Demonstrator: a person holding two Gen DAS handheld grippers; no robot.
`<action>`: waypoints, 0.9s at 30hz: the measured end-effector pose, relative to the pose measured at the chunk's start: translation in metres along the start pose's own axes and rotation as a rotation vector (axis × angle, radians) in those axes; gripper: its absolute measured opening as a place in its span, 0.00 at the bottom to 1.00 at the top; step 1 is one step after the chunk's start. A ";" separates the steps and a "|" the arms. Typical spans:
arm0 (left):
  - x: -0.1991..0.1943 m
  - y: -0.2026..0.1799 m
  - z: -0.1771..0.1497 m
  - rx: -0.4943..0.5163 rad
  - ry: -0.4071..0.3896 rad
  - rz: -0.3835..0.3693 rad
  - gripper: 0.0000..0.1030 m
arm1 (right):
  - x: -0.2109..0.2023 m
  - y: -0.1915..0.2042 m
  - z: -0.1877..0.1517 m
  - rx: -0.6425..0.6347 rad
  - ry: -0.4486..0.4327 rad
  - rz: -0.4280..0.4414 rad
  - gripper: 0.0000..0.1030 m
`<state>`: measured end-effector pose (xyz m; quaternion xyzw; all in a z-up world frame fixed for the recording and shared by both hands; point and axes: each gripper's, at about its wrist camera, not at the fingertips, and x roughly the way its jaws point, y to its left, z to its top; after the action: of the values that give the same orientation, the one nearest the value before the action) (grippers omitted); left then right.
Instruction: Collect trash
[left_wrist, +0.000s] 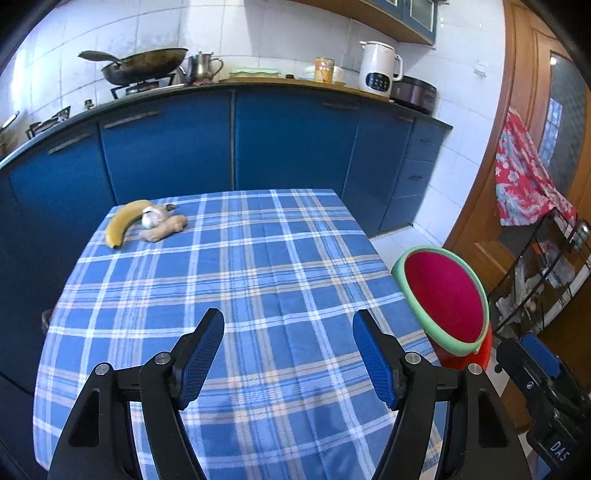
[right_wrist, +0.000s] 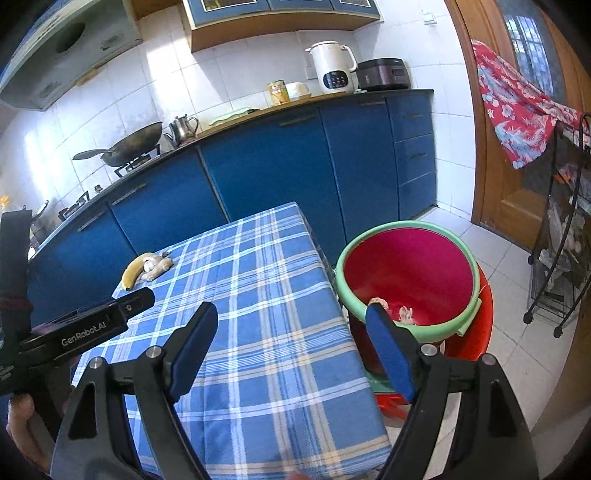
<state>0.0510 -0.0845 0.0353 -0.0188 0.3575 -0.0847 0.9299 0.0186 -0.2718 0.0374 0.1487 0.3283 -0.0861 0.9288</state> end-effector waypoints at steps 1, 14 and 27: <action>-0.003 0.001 -0.001 -0.002 -0.005 0.002 0.71 | -0.002 0.002 0.000 -0.003 -0.003 0.002 0.80; -0.029 0.011 -0.006 -0.017 -0.048 0.003 0.71 | -0.021 0.016 -0.003 -0.026 -0.029 0.015 0.80; -0.033 0.010 -0.005 -0.009 -0.060 -0.004 0.71 | -0.021 0.018 -0.003 -0.030 -0.023 0.016 0.80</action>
<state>0.0253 -0.0689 0.0527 -0.0262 0.3298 -0.0844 0.9399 0.0053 -0.2530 0.0522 0.1361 0.3176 -0.0755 0.9354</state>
